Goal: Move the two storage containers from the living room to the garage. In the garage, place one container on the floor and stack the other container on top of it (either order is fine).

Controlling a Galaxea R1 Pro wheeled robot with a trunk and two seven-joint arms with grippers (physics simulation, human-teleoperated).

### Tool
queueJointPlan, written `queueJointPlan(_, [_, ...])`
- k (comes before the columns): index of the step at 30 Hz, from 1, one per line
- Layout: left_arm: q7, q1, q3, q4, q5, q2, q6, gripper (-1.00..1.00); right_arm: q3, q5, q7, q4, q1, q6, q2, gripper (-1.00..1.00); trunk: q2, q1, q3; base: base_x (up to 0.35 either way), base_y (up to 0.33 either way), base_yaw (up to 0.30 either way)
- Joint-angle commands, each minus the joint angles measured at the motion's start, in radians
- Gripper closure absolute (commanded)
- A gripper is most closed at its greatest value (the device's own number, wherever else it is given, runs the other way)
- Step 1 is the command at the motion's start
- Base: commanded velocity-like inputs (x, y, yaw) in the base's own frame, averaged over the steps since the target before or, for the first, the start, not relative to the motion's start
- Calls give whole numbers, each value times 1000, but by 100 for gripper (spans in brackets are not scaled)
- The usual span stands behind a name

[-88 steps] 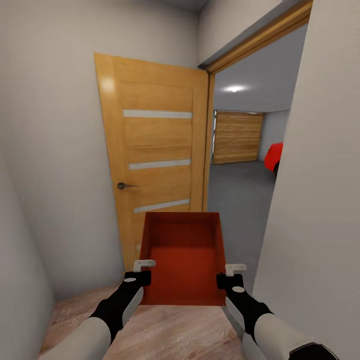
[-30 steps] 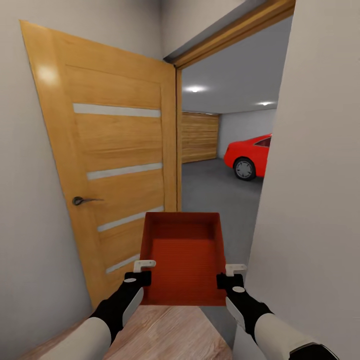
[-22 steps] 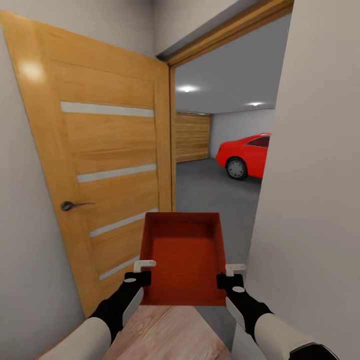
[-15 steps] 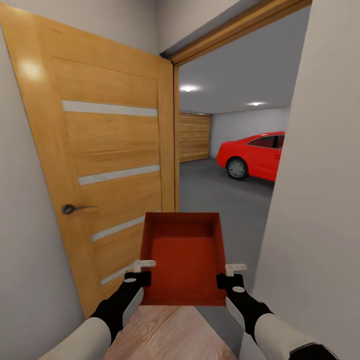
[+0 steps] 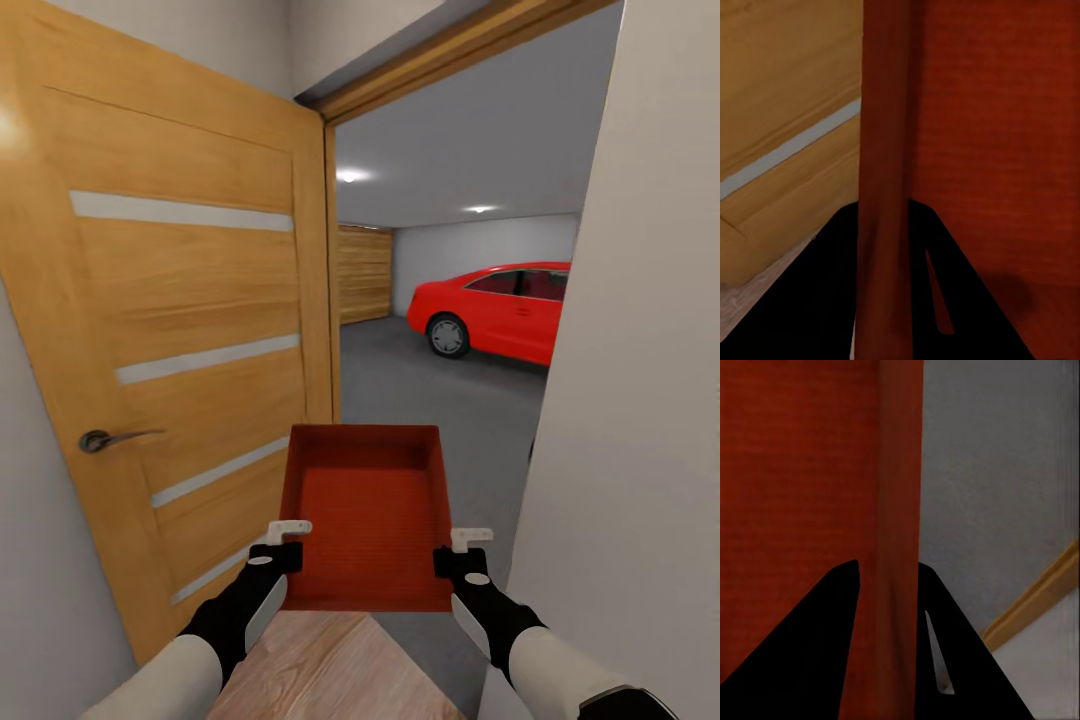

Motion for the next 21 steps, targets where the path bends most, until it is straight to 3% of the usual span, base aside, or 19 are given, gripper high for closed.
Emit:
queueJointPlan(1, [18, -1, 12, -27, 38, 0, -60, 100, -15, -15, -1, 3, 0, -7, 15, 100, -1, 0, -2, 82, 14, -242])
queueJointPlan(14, [17, -1, 12, -27, 38, 1, -59, 100, -15, -15, -1, 3, 0, -7, 15, 100, -1, 0, -2, 85, 15, -241])
queueJointPlan(21, [14, -1, 12, -27, 38, 1, -58, 100, -15, -14, -1, 3, 0, -6, 15, 100, -1, 0, -2, 227, 193, -58])
